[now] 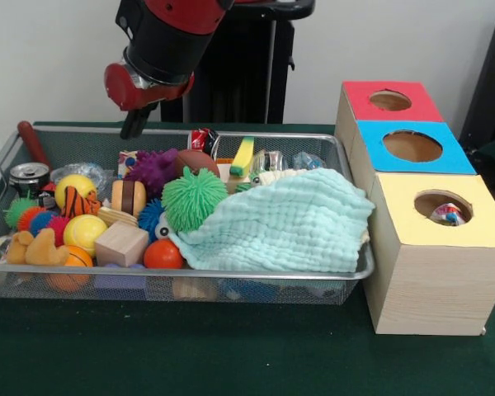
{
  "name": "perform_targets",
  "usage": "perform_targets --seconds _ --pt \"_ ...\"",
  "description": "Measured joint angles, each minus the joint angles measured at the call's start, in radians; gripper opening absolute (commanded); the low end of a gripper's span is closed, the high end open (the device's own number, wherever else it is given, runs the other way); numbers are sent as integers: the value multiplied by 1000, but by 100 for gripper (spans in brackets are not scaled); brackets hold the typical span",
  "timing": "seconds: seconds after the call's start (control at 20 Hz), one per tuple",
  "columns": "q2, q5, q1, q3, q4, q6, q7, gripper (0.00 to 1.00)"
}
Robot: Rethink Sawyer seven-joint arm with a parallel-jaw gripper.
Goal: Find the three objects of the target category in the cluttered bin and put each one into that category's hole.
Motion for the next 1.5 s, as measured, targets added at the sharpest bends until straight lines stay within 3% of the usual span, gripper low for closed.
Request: perform_targets --seconds 0.75,1.5 --pt "72 -44 8 -6 -1 0 0 0" --pt "45 -59 1 -38 1 0 0 0"
